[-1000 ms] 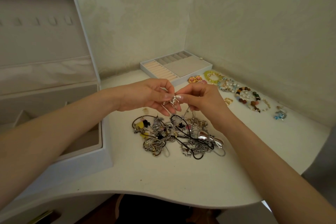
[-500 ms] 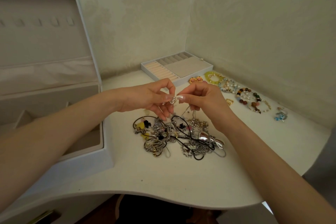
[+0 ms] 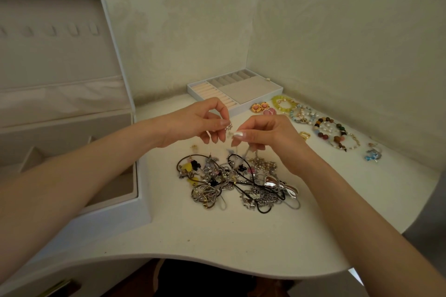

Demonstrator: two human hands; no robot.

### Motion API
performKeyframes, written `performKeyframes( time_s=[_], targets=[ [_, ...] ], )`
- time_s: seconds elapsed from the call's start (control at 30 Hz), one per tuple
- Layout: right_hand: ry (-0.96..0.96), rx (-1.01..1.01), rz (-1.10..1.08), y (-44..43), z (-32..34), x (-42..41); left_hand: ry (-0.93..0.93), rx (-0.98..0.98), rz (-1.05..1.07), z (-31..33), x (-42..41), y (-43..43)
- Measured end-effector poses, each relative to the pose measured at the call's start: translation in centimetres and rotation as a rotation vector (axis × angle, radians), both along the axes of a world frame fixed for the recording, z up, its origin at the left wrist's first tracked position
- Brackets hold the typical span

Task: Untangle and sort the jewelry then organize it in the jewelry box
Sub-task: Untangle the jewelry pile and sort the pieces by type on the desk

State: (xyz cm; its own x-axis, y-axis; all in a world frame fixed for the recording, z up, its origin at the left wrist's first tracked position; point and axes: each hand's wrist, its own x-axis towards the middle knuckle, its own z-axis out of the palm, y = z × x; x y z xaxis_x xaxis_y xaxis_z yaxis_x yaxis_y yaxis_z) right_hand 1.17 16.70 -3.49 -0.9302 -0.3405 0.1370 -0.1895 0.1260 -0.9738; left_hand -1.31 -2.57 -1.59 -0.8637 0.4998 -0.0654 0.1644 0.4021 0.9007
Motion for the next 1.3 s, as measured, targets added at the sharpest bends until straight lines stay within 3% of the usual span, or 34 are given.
performKeyframes(
  time_s=[0.2,0.33,1.0,1.3],
  targets=[
    [0.158,0.054,-0.189,-0.09,-0.63,-0.55,-0.020,0.061,-0.058,0.16,0.00,-0.01],
    [0.198,0.071,-0.108,-0.22,-0.90,-0.56,-0.031,0.056,-0.133,0.15,0.16,-0.15],
    [0.118,-0.078,-0.115,0.08,-0.67,-0.58,-0.025,0.216,-0.037,0.69,0.50,0.03],
    [0.148,-0.112,-0.066,-0.06,-0.53,-0.44,0.011,0.099,0.056,0.70,0.58,0.47]
  ],
)
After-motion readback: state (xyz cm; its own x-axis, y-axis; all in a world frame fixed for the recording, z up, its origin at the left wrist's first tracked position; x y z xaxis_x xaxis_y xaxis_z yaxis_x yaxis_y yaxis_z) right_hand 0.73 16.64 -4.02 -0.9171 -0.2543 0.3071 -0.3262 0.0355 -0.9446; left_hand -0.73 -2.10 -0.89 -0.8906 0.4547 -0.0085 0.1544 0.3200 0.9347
